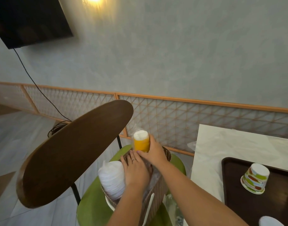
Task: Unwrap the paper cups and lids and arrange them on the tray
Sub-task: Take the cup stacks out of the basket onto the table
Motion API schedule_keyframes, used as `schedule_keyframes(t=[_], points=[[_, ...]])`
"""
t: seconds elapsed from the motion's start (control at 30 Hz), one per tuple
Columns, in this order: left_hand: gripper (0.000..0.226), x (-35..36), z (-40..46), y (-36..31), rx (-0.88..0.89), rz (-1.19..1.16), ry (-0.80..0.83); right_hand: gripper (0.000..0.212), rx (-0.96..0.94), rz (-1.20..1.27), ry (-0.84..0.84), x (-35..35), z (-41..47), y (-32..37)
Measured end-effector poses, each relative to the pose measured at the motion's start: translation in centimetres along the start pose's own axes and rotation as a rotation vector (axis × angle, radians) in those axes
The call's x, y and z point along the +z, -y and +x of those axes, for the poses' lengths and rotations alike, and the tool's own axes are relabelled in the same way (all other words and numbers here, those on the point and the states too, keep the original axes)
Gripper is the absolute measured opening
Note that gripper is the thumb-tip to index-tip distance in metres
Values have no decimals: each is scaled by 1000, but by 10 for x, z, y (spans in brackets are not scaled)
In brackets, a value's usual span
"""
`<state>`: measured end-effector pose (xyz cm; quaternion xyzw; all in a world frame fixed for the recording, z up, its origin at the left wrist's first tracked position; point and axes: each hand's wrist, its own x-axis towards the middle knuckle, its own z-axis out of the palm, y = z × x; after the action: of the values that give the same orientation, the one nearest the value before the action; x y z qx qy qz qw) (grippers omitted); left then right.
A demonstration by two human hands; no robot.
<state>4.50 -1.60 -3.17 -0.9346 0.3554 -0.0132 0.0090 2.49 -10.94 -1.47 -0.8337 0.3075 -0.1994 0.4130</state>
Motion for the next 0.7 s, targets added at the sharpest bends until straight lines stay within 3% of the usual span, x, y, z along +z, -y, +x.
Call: schedule_keyframes(t=[0.2,0.5,0.7], points=[[75,2,1,2,31,-132,-3,66,9,78,-96,2,1,-3],[74,-1,-1,3,30,-305,-44,75,-94,189,-318,-27,-8,11],[91,2,-1,3,65,-430,-43,75,-146,241,-370,-58,-13,25]])
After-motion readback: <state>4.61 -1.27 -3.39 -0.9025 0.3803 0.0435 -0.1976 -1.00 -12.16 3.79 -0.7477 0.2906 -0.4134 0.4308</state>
